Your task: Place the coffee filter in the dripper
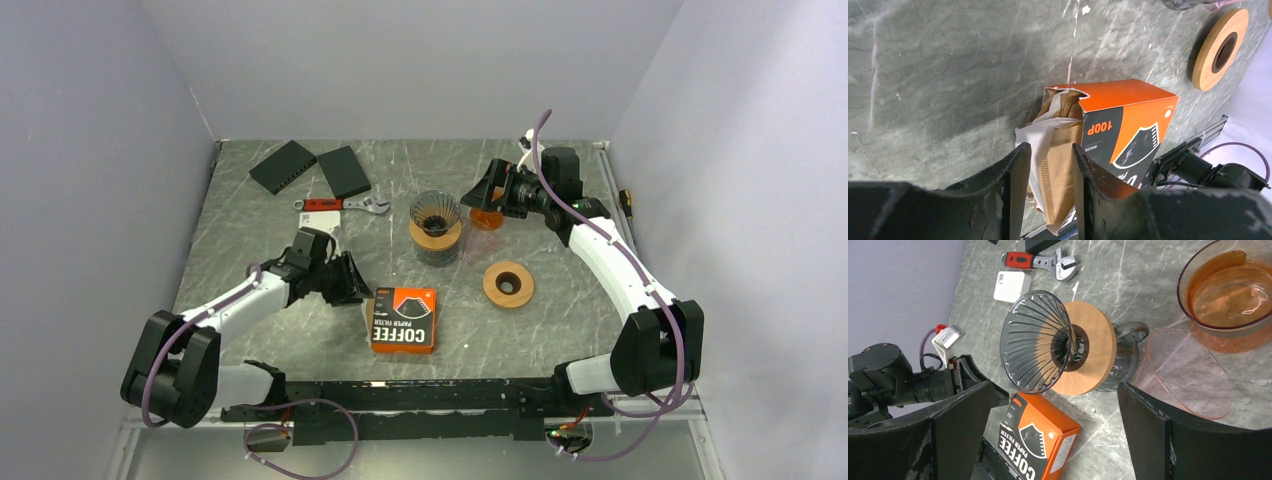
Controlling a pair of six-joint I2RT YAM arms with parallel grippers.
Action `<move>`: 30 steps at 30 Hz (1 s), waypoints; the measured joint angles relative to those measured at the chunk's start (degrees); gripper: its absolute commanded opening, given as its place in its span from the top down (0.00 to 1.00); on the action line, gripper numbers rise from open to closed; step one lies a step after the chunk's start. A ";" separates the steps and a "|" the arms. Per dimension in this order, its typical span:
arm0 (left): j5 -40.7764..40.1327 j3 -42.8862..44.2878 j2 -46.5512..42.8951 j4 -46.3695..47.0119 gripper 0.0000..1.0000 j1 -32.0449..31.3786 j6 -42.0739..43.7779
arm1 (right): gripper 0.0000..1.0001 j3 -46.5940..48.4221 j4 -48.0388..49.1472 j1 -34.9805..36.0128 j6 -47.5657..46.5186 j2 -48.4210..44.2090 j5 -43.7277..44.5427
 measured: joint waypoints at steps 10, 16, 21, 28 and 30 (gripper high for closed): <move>1.14 -1.70 2.01 3.30 0.67 0.02 -0.26 | 0.01 0.00 -0.35 -0.07 -0.20 0.00 0.68; 1.16 -1.70 1.86 3.82 0.78 0.02 -0.26 | 0.01 0.00 -0.37 -0.07 -0.20 0.00 0.90; 1.51 -1.90 1.36 4.26 1.00 0.02 -0.46 | 0.01 -0.02 -0.37 -0.07 -0.17 0.00 0.90; 1.09 -1.99 0.09 4.04 1.00 0.00 -0.79 | 0.01 -0.22 -0.39 -0.07 -0.20 0.00 0.92; 0.28 -1.99 -1.20 2.97 1.00 0.00 -0.68 | 0.01 -0.22 -0.39 -0.07 -0.20 0.00 0.92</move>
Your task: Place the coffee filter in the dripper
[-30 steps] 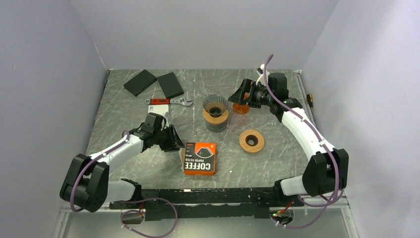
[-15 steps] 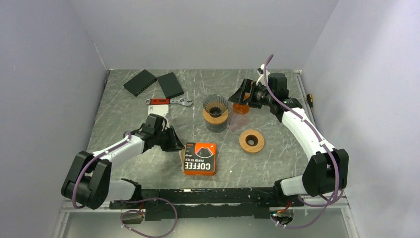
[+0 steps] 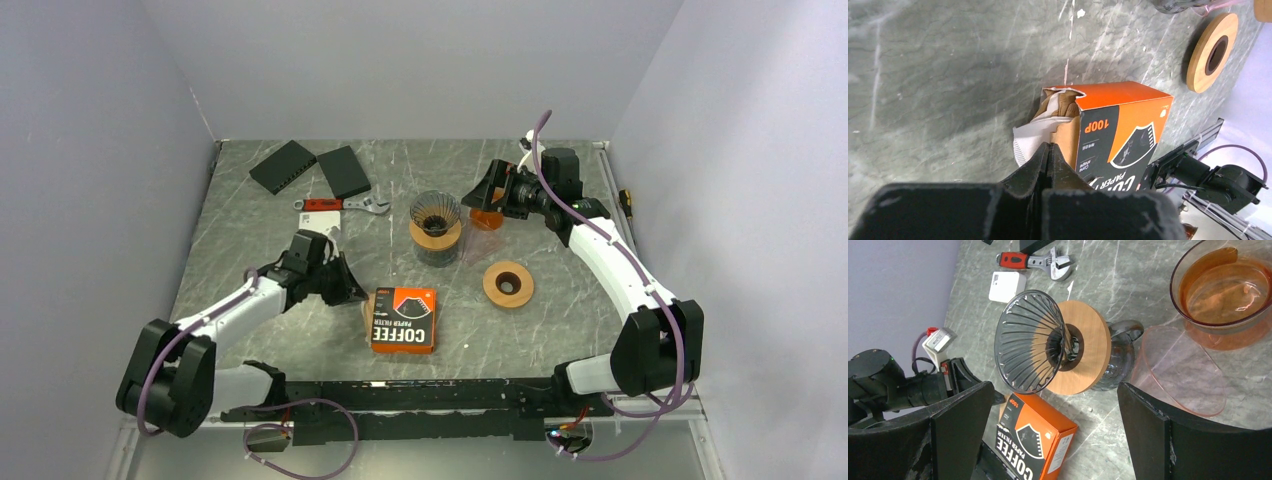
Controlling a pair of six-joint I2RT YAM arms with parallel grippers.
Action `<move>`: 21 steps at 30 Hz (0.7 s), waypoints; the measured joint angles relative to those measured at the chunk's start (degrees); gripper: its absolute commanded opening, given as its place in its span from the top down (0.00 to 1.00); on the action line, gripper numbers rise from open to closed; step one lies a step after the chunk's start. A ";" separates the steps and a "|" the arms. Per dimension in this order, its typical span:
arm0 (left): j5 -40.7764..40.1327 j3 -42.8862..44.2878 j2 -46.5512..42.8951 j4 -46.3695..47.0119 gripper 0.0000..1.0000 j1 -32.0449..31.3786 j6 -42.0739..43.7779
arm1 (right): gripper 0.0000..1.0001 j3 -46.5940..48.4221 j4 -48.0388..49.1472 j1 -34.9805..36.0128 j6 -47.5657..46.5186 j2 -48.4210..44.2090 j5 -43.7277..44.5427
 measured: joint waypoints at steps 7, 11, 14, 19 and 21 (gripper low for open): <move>-5.97 0.79 -5.60 -6.91 1.00 0.00 1.60 | 0.01 -0.02 0.00 0.00 0.00 0.00 0.00; -9.66 2.49 -7.76 -11.32 1.00 0.00 2.84 | 0.01 -0.02 0.00 0.00 0.00 0.00 0.00; -12.94 4.09 -9.88 -15.15 1.00 0.02 3.98 | 0.01 -0.02 0.00 0.00 0.00 0.00 0.00; -18.01 8.22 -14.01 -21.55 1.00 0.02 6.05 | 0.01 -0.04 0.00 0.00 0.00 0.00 0.00; -19.54 10.08 -15.67 -23.19 1.00 0.02 7.08 | 0.01 -0.04 0.00 0.00 0.00 0.00 0.00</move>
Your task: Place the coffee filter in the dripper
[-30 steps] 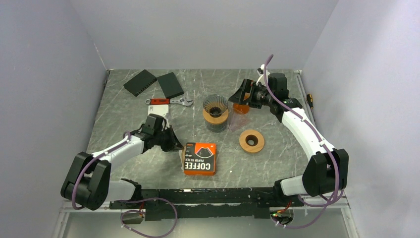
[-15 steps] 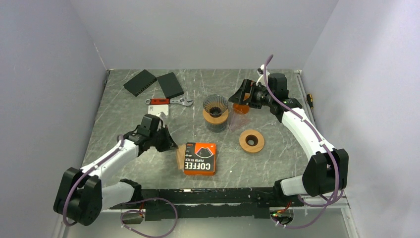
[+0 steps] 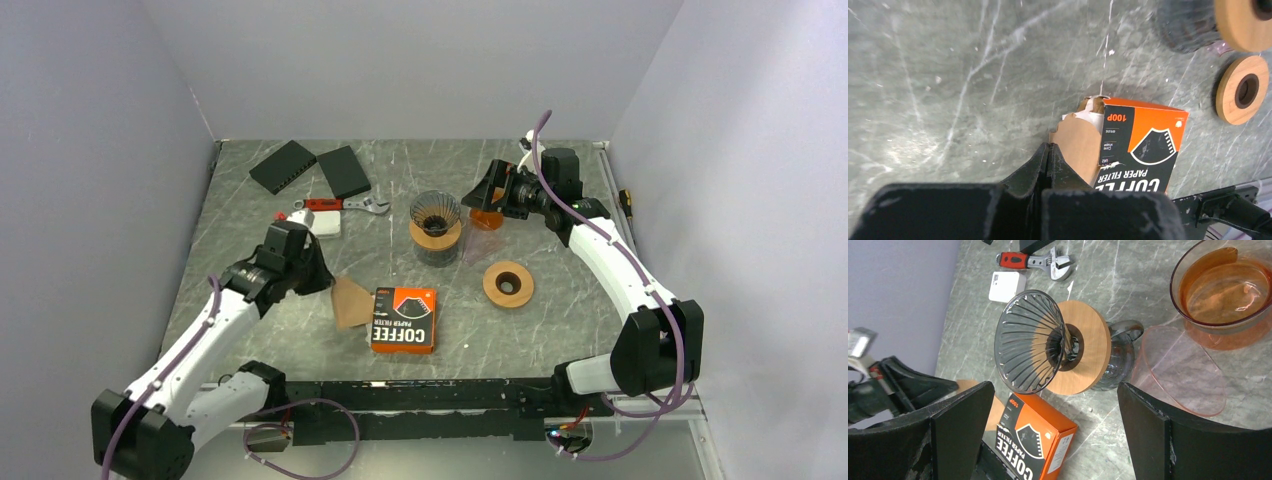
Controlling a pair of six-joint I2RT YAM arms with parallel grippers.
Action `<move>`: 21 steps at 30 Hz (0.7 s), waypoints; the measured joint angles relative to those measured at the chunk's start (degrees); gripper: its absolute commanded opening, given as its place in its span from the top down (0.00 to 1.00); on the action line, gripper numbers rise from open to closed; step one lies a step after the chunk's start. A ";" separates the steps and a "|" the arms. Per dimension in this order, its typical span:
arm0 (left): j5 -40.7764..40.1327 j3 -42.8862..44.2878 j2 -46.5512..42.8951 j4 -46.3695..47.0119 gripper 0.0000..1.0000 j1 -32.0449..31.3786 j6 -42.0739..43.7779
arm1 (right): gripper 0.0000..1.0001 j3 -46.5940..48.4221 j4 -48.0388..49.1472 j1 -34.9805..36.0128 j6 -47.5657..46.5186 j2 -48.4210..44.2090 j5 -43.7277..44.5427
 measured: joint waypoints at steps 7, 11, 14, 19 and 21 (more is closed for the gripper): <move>-5.09 6.40 -5.60 -3.30 1.00 0.00 4.76 | 0.01 0.00 0.02 0.00 0.00 0.00 0.04; -5.53 6.86 -7.93 -1.75 1.00 0.02 8.39 | 0.01 0.00 0.07 0.00 0.02 0.00 0.09; -3.72 6.60 -8.11 1.97 1.00 0.04 11.23 | 0.01 0.00 0.15 0.00 0.00 -0.02 0.07; 4.39 5.55 -6.49 12.52 1.00 0.09 16.83 | 0.00 0.00 0.22 0.00 -0.24 -0.87 -0.02; 8.59 5.55 -4.37 17.11 1.00 0.09 19.17 | 0.00 0.00 0.28 0.00 -0.52 -1.86 -0.13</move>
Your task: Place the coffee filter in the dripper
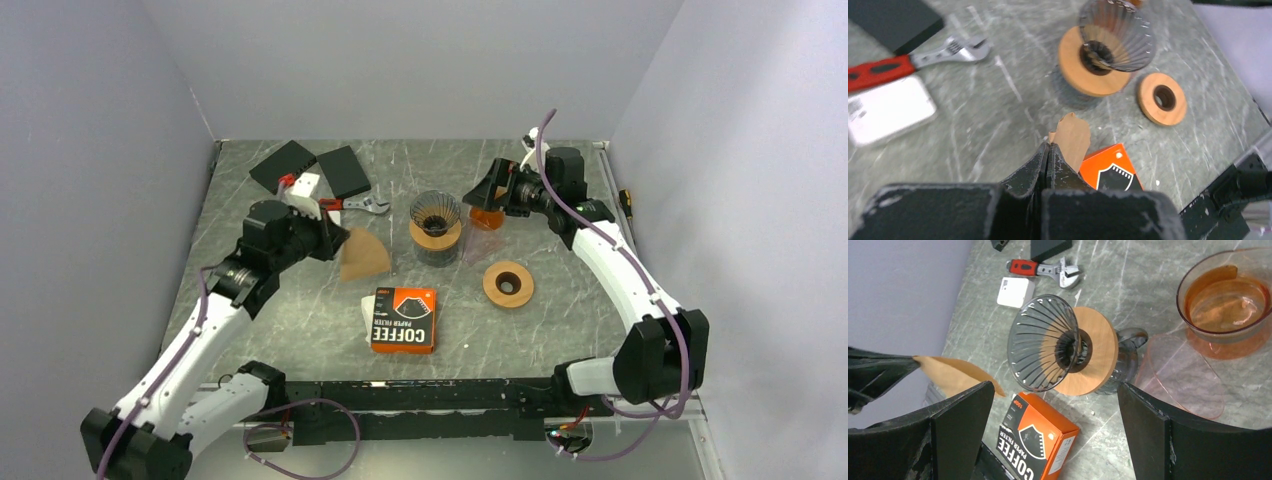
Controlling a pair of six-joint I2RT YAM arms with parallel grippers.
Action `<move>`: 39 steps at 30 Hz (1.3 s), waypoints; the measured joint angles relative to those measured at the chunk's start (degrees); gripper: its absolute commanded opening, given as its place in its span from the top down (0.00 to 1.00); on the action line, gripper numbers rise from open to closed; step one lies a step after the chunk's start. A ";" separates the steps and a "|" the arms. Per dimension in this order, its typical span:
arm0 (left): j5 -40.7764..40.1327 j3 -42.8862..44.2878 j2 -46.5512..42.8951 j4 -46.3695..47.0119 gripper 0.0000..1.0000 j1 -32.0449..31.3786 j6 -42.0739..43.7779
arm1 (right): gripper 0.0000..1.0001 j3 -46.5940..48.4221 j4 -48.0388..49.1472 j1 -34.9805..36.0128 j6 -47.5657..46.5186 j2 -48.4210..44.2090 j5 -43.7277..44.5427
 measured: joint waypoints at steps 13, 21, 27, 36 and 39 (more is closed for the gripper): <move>28.50 4.11 17.53 19.02 1.00 0.00 9.79 | 0.00 -4.42 8.81 -0.09 -1.46 -7.52 -8.83; 41.83 2.62 15.63 35.67 1.00 0.00 13.81 | 0.04 -6.43 14.25 1.64 -1.81 -9.31 -15.08; 46.10 2.14 14.64 40.13 1.00 0.00 18.27 | 0.11 -6.49 17.38 5.60 -3.28 -9.42 -19.50; 48.46 -2.19 11.89 45.35 1.00 -0.24 21.40 | 0.29 -6.49 17.11 10.25 -8.52 -9.42 -22.18; 48.85 -2.19 11.15 45.59 1.00 -0.35 21.35 | 0.31 -6.69 17.11 10.25 -9.62 -9.62 -22.21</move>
